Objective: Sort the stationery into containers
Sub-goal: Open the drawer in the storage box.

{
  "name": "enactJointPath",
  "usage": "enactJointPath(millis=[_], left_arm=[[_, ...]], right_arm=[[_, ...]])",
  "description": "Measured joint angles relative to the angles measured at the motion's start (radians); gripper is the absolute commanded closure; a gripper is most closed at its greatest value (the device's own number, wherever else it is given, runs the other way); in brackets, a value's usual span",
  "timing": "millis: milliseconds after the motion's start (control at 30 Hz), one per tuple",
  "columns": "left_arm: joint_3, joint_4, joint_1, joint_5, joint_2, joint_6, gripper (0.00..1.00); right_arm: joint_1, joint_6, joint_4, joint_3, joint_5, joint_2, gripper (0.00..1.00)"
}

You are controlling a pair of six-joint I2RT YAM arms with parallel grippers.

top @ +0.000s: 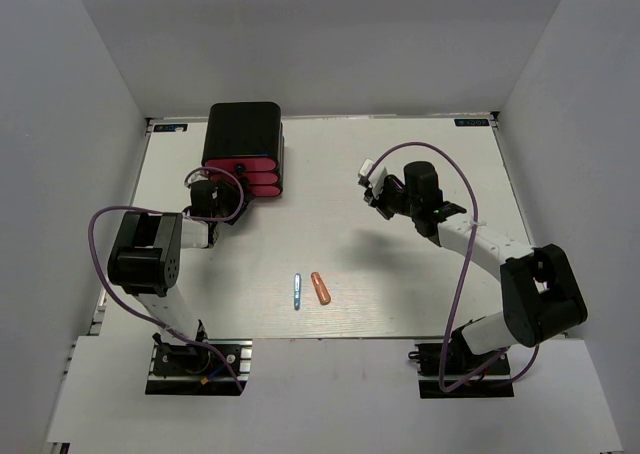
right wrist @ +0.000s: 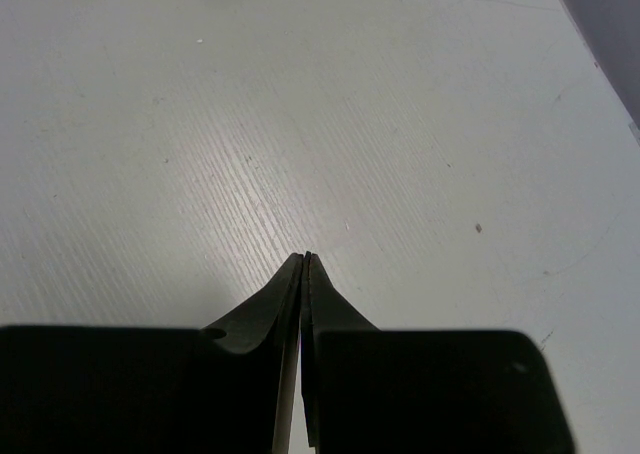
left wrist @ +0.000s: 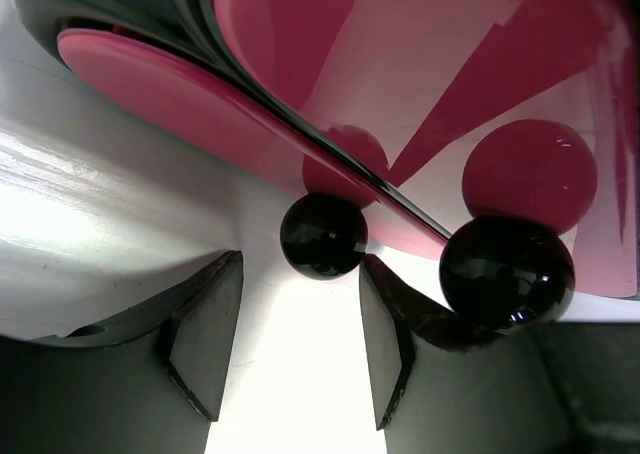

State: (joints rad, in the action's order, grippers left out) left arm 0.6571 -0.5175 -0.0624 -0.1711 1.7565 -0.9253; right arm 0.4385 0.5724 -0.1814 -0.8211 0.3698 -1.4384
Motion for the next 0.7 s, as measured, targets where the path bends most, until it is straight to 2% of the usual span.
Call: enactJointPath(millis=[167, 333, 433, 700], left_arm=[[0.0, -0.008, 0.0, 0.011, 0.003, -0.001, 0.41], [0.013, -0.013, -0.001, 0.027, 0.006, -0.002, 0.46], [0.019, -0.025, -0.001, 0.037, 0.006, 0.001, 0.56], [0.019, -0.031, -0.006, 0.045, 0.007, 0.001, 0.7]], right_arm=[[-0.001, 0.006, 0.001, 0.0, 0.001, -0.008, 0.93], [-0.002, 0.008, 0.003, -0.001, 0.003, -0.008, 0.93], [-0.003, 0.008, 0.003, -0.001, 0.004, -0.008, 0.93], [-0.006, 0.011, 0.008, -0.001, 0.008, -0.008, 0.93]])
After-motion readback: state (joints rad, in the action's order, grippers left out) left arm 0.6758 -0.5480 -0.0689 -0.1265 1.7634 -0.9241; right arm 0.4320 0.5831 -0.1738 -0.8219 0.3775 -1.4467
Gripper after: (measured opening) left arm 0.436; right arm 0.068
